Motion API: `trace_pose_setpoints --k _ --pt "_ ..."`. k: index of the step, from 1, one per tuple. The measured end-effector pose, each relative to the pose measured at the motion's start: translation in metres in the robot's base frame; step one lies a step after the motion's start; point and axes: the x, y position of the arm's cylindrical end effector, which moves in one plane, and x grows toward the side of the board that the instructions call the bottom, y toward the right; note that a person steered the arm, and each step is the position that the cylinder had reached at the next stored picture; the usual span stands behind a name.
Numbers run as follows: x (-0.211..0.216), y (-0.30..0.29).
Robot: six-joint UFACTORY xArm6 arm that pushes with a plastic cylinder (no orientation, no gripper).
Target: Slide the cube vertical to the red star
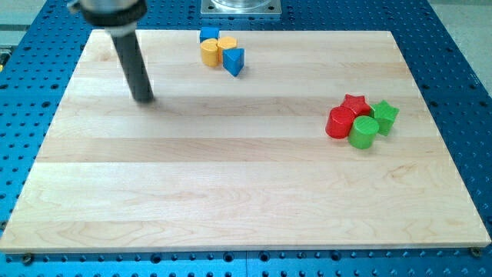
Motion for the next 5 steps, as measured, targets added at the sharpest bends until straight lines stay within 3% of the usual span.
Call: trace_pose_setpoints --k 1,2,3,5 --pt "-0.074 0.000" --pt "-0.119 0.012" --pt "-0.123 0.063" --pt "-0.123 0.219"
